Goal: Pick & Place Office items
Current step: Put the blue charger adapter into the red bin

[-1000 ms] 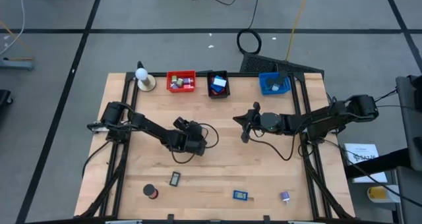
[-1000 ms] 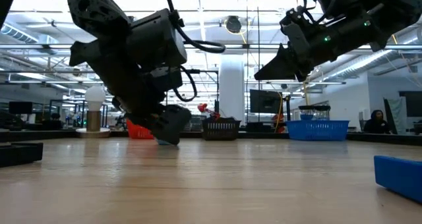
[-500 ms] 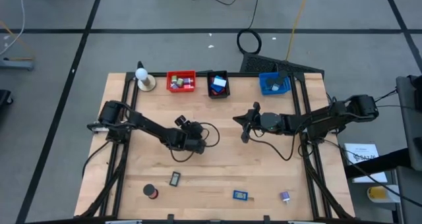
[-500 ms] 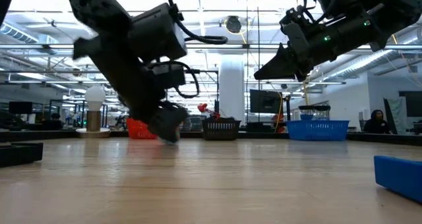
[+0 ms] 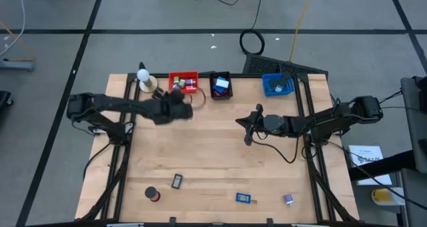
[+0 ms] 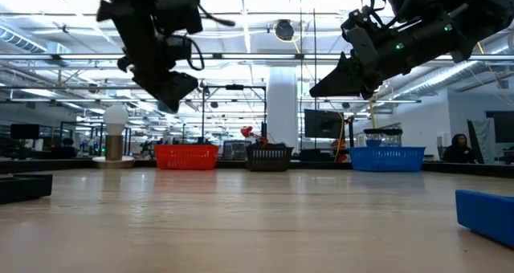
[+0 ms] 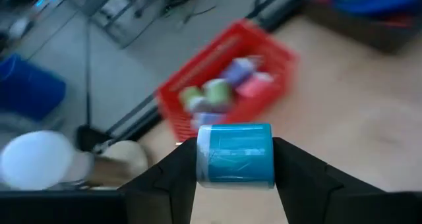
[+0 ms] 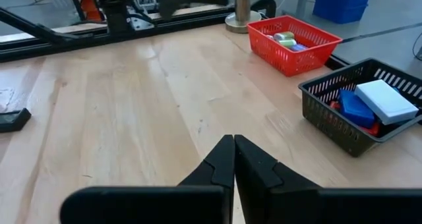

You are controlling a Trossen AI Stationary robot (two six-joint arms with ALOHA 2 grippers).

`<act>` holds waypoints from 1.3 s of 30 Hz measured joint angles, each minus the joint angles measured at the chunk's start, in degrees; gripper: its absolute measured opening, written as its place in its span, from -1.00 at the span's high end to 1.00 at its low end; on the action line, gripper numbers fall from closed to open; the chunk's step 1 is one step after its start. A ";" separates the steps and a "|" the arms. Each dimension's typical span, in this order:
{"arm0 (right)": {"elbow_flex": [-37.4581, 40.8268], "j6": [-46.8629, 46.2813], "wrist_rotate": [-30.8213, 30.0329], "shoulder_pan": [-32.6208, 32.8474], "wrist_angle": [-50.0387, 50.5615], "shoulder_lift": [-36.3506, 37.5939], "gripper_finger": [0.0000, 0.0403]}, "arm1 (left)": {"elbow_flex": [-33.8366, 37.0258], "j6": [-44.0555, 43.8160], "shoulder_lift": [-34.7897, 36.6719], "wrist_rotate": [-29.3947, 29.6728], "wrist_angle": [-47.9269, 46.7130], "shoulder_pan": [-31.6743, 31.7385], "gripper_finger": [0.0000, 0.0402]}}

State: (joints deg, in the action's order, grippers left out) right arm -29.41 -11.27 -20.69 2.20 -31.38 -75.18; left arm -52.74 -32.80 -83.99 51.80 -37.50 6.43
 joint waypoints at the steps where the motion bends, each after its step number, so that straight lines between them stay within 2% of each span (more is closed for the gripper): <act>1: 0.00 0.03 -0.02 0.02 -0.02 0.00 1.00 | 0.32 1.09 0.78 -0.46 0.75 2.55 0.13; 4: 0.00 0.20 -0.02 0.02 -0.09 0.00 1.00 | 1.78 7.60 1.49 -5.18 7.78 10.17 0.14; 7: 0.00 0.20 -0.02 0.02 -0.09 0.00 1.00 | 3.90 13.36 1.06 -15.56 17.89 17.71 0.14; 10: 0.00 0.42 -0.02 0.02 -0.19 -0.02 1.00 | 4.45 14.69 -0.26 -22.36 25.00 23.56 0.14; 14: 0.00 0.45 -0.02 0.02 -0.25 -0.02 1.00 | 4.45 14.23 -1.40 -26.65 28.21 27.96 0.14; 19: 0.00 1.03 -0.02 0.02 -0.68 -0.02 1.00 | 4.52 14.07 -3.15 -27.30 28.99 28.74 0.14; 27: 0.00 1.08 -0.02 0.50 -0.98 -0.02 1.00 | 4.51 13.64 -11.07 -27.67 36.09 28.79 0.14; 31: 0.00 1.70 -0.02 0.52 -1.48 -0.02 1.00 | 4.51 13.87 -12.06 -27.85 36.86 28.81 0.13; 39: 0.00 1.70 -0.02 0.52 -1.79 -0.02 1.00 | 4.47 13.62 -12.07 -28.75 36.24 28.80 -0.06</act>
State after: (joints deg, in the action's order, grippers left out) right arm -29.41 -9.56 -20.71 2.72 -33.17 -75.20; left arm -48.27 -19.18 -96.06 23.05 -1.25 35.23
